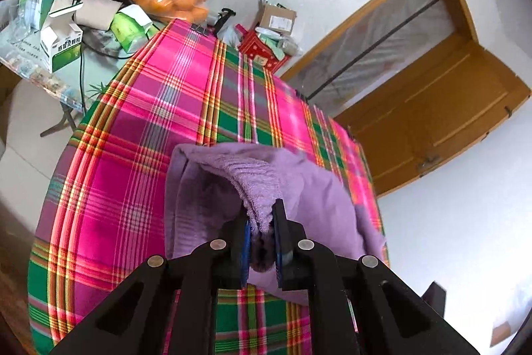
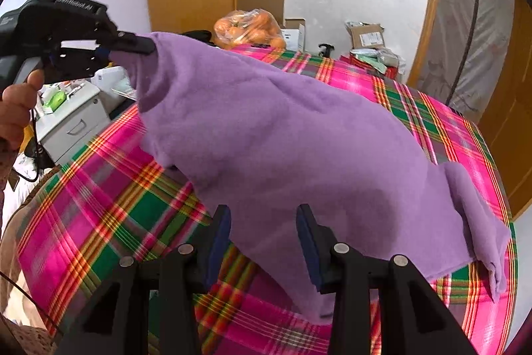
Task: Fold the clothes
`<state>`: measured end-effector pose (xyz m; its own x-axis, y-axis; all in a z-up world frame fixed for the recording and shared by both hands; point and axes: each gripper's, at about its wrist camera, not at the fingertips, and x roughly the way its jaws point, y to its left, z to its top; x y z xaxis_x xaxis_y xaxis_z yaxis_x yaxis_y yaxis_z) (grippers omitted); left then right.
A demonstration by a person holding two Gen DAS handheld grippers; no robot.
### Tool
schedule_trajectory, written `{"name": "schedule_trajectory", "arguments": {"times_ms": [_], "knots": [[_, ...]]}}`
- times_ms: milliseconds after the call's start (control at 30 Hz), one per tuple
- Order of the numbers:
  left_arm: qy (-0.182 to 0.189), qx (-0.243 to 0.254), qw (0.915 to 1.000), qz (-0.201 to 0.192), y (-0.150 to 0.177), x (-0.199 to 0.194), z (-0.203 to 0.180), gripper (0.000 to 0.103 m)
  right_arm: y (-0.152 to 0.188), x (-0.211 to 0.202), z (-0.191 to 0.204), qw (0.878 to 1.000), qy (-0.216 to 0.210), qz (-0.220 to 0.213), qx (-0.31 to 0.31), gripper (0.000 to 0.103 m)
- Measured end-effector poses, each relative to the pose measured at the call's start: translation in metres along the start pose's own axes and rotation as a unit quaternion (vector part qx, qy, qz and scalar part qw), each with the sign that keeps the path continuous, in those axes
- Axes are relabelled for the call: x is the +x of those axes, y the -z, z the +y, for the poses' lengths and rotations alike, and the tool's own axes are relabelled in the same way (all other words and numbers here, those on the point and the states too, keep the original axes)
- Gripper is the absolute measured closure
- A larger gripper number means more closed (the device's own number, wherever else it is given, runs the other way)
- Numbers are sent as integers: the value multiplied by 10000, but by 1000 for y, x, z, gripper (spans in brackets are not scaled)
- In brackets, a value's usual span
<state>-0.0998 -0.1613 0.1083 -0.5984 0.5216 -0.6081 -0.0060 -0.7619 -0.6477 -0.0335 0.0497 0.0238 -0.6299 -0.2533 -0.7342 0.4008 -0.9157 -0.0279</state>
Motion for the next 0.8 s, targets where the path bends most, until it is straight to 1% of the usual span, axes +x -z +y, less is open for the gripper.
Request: {"name": "schedule_trajectory", "arguments": {"times_ms": [233,333,433,467,600,700,800], "knots": [[228,-31,9994,-246,-18,-15,-9,92,-3,9,22,9995,-204,45,-228,61],[237,21,9989,-392,-25,-22,-16,92,0,11,27,9991,-314,13,-274,59],[308,-4,9984,-479,-32,-26,-19,92,2,15,35,9988,-237,-11,-423,57],[335,-20,9983,-483,-33,-26,-19,92,2,17,37,9988,-135,-14,-468,57],[320,-23,9980,-541,-37,-28,-18,92,1,22,39,9957,750,-97,-542,57],[312,-154,9976,-605,-41,-30,-10,92,-3,22,27,9924,1169,-121,-363,57],[255,-270,9971,-662,-46,-30,-1,92,-6,14,9,9899,1402,-230,-9,57]]}}
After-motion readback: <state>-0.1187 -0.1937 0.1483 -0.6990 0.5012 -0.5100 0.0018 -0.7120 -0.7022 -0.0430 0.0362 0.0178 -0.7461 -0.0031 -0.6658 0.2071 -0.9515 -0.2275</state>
